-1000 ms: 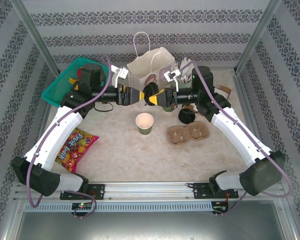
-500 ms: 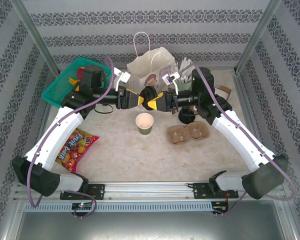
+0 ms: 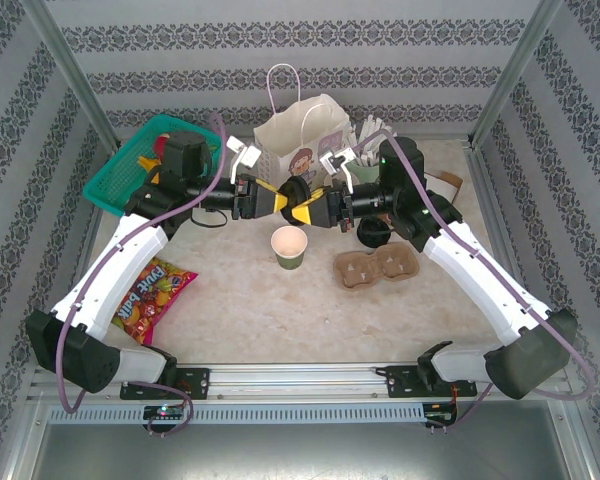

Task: Pack the takeout coffee

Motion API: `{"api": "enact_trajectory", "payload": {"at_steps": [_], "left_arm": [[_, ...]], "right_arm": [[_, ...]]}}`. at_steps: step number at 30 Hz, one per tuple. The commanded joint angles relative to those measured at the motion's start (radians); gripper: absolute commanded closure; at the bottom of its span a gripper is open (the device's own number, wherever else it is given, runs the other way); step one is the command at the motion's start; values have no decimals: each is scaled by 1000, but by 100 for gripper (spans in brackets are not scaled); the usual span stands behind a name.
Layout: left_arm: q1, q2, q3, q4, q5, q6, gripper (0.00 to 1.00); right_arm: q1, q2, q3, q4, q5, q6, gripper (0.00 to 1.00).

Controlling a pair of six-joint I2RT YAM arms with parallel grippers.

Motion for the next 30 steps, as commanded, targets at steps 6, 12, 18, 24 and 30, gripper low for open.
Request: {"api": "enact_trajectory", "payload": {"at_steps": [6,12,18,24,30], "left_arm": [[2,-20,-19,94,25,-10,82],[3,-25,-32,128,-5,-26,100],[2,-57,-43,81,-144,15,100],[2,-68,-47,-77,-455,40,100],[-5,-33,-24,-308,-608,32,100]], "right_arm": [[22,-12,22,23,-53,-18,100],[22,-14,17,18,-45,-25,100],[5,-43,-3,16,76,-35,56],[-73,-142,-125,18,531,29,2],[-83,-195,-257,-20,873,153,2]]}}
